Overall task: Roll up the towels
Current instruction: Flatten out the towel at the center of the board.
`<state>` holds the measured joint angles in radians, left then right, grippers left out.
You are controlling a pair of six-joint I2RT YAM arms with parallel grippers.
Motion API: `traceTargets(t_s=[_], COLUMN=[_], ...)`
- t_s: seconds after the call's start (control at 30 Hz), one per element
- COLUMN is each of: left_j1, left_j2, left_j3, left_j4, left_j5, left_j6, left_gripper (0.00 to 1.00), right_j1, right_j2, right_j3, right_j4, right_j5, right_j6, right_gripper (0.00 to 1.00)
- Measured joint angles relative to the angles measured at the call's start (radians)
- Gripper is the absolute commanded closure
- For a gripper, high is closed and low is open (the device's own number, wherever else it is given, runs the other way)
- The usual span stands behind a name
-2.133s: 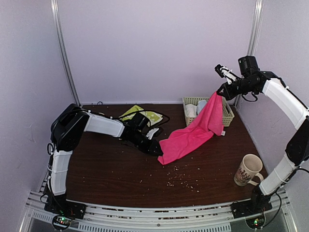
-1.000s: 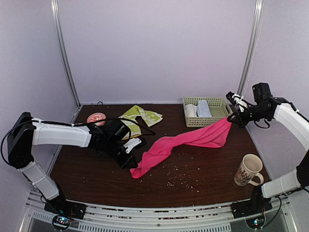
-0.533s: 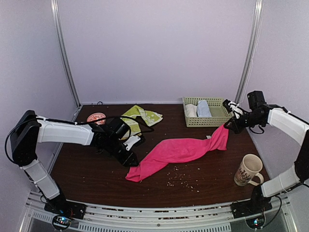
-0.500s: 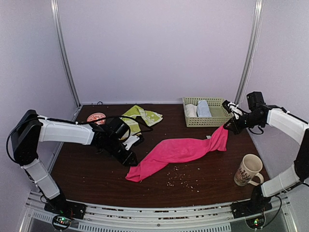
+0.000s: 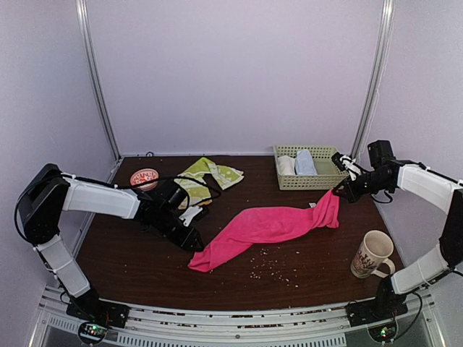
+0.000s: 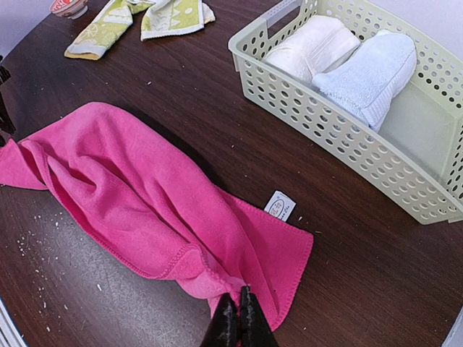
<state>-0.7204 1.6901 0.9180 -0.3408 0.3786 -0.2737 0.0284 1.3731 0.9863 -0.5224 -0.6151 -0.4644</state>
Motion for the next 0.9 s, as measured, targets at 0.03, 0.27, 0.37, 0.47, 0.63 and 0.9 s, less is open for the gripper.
traceTargets(t_s=[0.03,0.27,0.37,0.47,0.63,0.9], left_j1=[0.000,0.000,0.000,0.000,0.006,0.156], left_j2=[0.002,0.031,0.040,0.045,0.030,-0.213], left_j3=[0.000,0.000,0.000,0.000,0.034,0.214], left_j4=[0.001,0.002,0.002,0.002,-0.041,-0.148], left_j5=[0.000,0.002,0.004,0.004,-0.059,-0.253], left_j6=[0.002,0.011,0.015,0.026,0.042,0.105], left_gripper=[0.72,0.82,0.99,1.00,1.00,1.00], right_j1=[0.000,0.000,0.000,0.000,0.000,-0.024], right_j2=[0.000,0.003,0.005,0.007,0.007,0.046], right_j3=[0.000,0.000,0.000,0.000,0.005,0.202], right_j4=[0.001,0.003,0.004,0.004,0.002,-0.016], right_j5=[-0.003,-0.014,-0.014,-0.014,-0.013,0.018], right_j6=[0.000,0.000,0.001,0.001,0.009,0.088], right_gripper=[1.00,1.00,1.00,1.00,1.00,1.00])
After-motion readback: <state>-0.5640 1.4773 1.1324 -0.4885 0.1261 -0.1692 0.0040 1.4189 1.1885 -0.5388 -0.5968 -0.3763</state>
